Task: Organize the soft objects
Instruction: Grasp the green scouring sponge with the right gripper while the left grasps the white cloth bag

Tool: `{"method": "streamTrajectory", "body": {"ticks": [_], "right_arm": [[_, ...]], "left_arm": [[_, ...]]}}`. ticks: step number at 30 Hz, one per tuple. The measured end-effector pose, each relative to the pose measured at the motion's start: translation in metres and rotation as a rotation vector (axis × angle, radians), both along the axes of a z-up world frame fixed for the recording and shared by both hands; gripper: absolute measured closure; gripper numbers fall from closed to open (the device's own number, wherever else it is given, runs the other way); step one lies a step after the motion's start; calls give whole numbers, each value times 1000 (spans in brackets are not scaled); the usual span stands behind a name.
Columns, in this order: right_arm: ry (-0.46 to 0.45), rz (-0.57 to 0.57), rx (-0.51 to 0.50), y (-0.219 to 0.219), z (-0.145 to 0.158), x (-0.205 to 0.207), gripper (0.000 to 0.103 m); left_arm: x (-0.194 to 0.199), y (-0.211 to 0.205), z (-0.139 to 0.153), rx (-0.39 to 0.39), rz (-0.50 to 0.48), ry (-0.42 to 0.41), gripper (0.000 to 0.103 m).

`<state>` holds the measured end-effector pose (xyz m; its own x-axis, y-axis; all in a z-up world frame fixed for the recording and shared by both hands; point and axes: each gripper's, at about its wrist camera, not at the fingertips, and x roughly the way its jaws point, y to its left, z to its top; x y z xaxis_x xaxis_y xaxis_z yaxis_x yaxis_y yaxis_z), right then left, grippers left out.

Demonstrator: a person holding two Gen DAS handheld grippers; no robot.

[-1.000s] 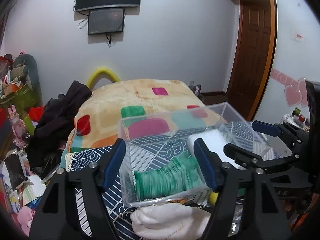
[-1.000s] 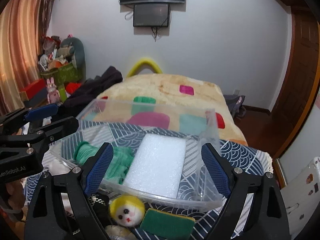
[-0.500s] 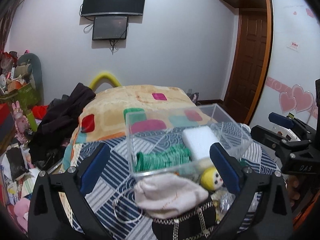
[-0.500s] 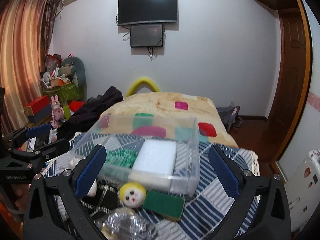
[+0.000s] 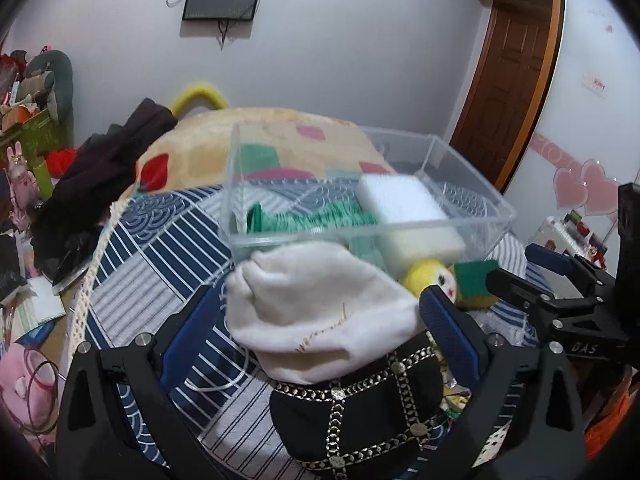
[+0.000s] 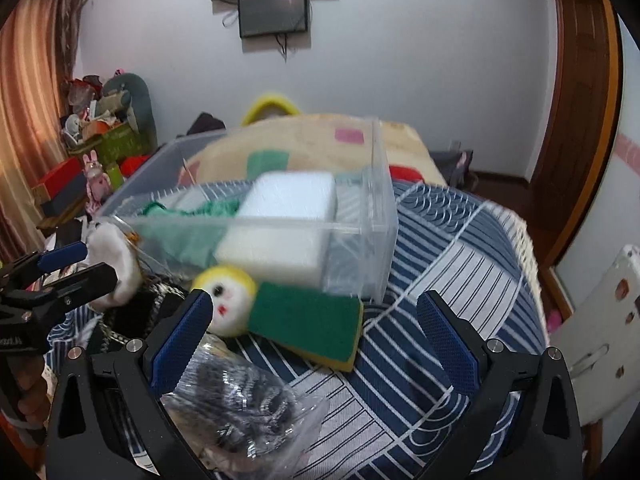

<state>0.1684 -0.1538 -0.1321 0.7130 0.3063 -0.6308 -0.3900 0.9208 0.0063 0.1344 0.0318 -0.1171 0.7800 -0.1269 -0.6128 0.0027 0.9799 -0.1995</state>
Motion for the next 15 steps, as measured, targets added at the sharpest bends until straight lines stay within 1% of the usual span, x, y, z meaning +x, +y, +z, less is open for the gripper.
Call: {"method": "streamTrajectory", "body": {"ticks": [3, 5, 7, 9, 10, 12, 13, 14, 15], "right_arm": [[30, -21, -4, -3, -9, 1, 1], [38, -31, -15, -3, -13, 2, 1], [41, -34, -24, -3, -17, 1, 1], [51, -37, -19, -4, -17, 0, 2], [56, -40, -13, -5, -18, 1, 3], [63, -39, -7, -5, -18, 0, 6], [65, -32, -5, -4, -17, 0, 11], [67, -24, -4, -4, -17, 0, 17], [69, -11, -4, -3, -17, -2, 21]], "left_arm": [[4, -3, -7, 4, -3, 14, 2], [5, -4, -9, -8, -8, 7, 2], [6, -4, -11, -23, -15, 7, 8], [6, -6, -14, -16, -21, 15, 20], [7, -6, -14, -10, -19, 18, 23], [6, -6, -16, 3, -5, 19, 38], [6, -6, -16, 7, 7, 18, 42], [5, -6, -17, 6, 12, 18, 50], [5, -5, -18, -2, 9, 22, 57]]}}
